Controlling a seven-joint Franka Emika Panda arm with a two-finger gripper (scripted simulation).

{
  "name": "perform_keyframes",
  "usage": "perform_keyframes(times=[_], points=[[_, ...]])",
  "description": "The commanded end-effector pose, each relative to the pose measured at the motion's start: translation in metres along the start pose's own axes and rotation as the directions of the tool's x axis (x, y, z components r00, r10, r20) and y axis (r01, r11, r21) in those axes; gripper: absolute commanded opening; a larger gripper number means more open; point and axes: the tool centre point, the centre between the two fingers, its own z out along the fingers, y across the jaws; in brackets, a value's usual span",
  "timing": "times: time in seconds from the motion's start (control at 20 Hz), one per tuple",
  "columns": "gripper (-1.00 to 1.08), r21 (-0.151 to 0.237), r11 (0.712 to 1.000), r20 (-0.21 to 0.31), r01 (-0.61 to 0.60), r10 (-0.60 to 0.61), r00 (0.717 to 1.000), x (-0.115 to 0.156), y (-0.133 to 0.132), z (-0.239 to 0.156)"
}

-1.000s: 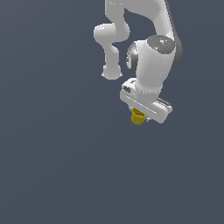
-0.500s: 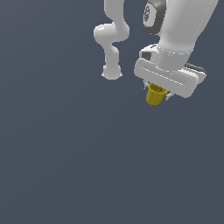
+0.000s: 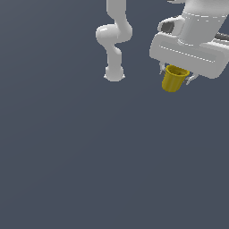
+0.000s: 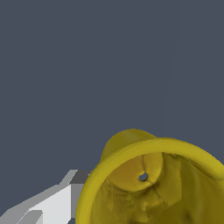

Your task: Pick up the object and move it to a goal position.

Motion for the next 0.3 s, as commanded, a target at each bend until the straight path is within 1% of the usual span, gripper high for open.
perform_keyframes(times=[0.0, 0.25], points=[[-1.0, 0.0, 1.0, 0.0, -0.001, 0.001, 1.0, -0.0032, -0.0023, -0.009], [-1.0, 0.0, 1.0, 0.0, -0.001, 0.001, 1.0, -0.0052, -0.0043, -0.0147]])
